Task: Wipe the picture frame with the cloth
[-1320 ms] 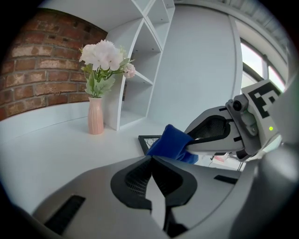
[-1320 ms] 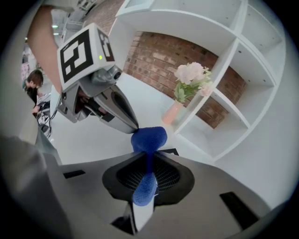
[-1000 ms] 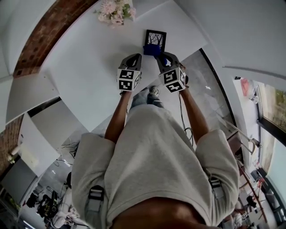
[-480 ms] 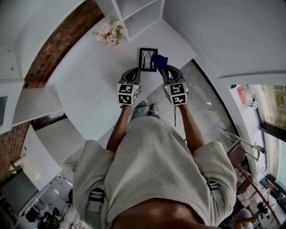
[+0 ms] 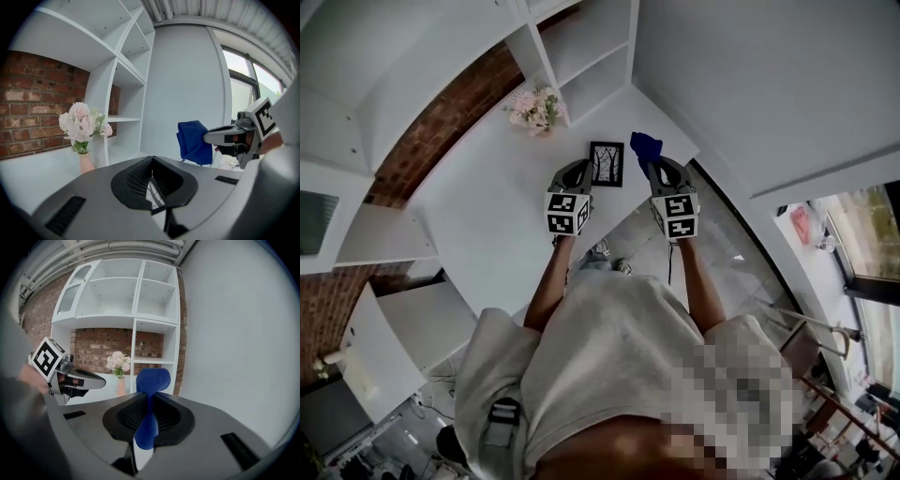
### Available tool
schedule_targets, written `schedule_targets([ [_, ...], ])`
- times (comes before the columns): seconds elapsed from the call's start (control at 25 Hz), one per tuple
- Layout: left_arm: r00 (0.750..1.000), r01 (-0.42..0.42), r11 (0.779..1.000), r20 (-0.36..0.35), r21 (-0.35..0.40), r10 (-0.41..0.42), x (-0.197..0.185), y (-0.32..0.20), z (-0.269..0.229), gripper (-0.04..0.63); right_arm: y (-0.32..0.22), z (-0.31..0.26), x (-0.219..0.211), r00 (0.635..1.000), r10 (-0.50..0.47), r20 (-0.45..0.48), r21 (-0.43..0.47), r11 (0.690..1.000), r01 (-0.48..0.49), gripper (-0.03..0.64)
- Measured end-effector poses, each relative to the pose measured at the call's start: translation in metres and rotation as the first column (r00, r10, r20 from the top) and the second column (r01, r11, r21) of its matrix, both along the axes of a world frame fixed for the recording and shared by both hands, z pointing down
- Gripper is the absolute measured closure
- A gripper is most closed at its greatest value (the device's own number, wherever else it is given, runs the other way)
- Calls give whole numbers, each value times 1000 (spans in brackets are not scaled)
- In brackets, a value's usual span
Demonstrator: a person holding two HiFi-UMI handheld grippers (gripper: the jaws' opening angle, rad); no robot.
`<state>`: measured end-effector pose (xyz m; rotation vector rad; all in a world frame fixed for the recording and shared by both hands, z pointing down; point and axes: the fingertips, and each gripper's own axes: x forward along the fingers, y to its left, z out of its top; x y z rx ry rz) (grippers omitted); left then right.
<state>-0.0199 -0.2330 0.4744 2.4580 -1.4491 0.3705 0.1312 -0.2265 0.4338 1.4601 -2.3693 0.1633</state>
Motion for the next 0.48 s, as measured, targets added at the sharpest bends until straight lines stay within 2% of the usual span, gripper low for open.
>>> schedule_targets([
  [0.48,1000,4,997,4,81,-5,5,-10,-39,578,-6,-30,27,999,40,12,67,997,-41,558],
])
